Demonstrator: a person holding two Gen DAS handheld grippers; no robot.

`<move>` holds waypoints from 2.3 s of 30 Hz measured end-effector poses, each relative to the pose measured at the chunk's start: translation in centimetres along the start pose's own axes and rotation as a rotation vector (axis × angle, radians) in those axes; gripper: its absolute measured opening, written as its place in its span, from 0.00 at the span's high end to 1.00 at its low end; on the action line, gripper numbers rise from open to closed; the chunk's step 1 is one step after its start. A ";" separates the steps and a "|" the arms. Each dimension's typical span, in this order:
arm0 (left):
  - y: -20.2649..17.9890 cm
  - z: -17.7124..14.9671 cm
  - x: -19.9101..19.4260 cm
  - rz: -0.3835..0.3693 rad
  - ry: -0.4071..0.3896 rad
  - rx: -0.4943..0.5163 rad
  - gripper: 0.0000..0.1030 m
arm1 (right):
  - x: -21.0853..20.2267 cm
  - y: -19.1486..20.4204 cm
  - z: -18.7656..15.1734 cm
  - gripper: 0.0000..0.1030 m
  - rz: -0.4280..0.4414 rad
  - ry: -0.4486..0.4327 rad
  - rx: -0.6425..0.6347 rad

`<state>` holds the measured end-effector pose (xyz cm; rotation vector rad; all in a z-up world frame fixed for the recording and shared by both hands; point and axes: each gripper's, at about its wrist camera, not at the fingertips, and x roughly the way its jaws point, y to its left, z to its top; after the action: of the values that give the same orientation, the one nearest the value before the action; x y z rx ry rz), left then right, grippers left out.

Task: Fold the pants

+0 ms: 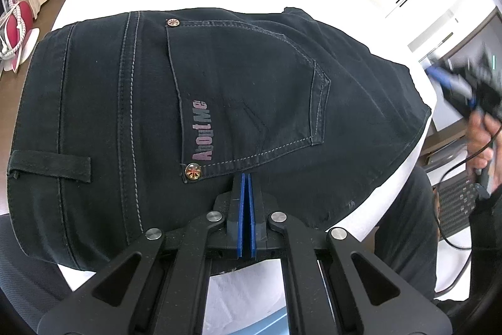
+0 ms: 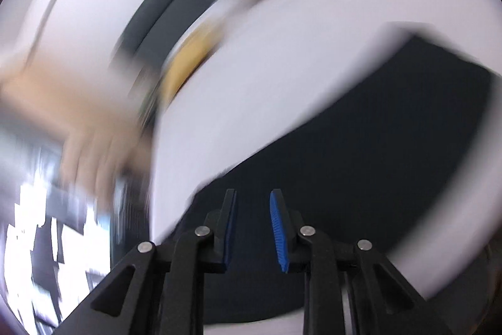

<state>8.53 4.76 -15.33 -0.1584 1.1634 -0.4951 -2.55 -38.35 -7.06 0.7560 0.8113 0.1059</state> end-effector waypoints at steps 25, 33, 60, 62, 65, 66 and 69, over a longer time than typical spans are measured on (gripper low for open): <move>5.4 -2.2 -2.1 -0.107 -0.048 -0.093 0.99 | 26.8 12.7 7.3 0.37 -0.110 0.672 -0.742; 6.1 -2.2 -2.0 -0.129 -0.050 -0.099 0.99 | 31.9 12.6 4.7 0.87 -0.196 0.857 -0.824; 2.8 -2.4 -1.2 -0.055 -0.053 -0.069 0.99 | 23.5 -1.1 2.2 1.00 0.029 0.406 -0.118; 2.5 -2.3 -1.1 -0.049 -0.049 -0.070 0.99 | 21.4 -4.9 4.9 1.00 -0.011 0.320 -0.061; 1.9 -2.0 -0.9 -0.036 -0.041 -0.068 0.99 | 17.8 -10.3 8.7 1.00 -0.097 0.212 0.014; 1.7 -1.8 -0.7 -0.031 -0.039 -0.067 0.99 | 16.8 -11.5 10.0 1.00 -0.096 0.180 0.041; 1.1 -1.5 -0.5 -0.015 -0.030 -0.059 0.99 | 12.7 -16.1 13.1 1.00 -0.292 0.043 0.105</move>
<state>7.35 6.10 -15.89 -0.2249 1.1490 -0.4710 12.25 -53.13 -19.50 0.7283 0.9660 -0.1837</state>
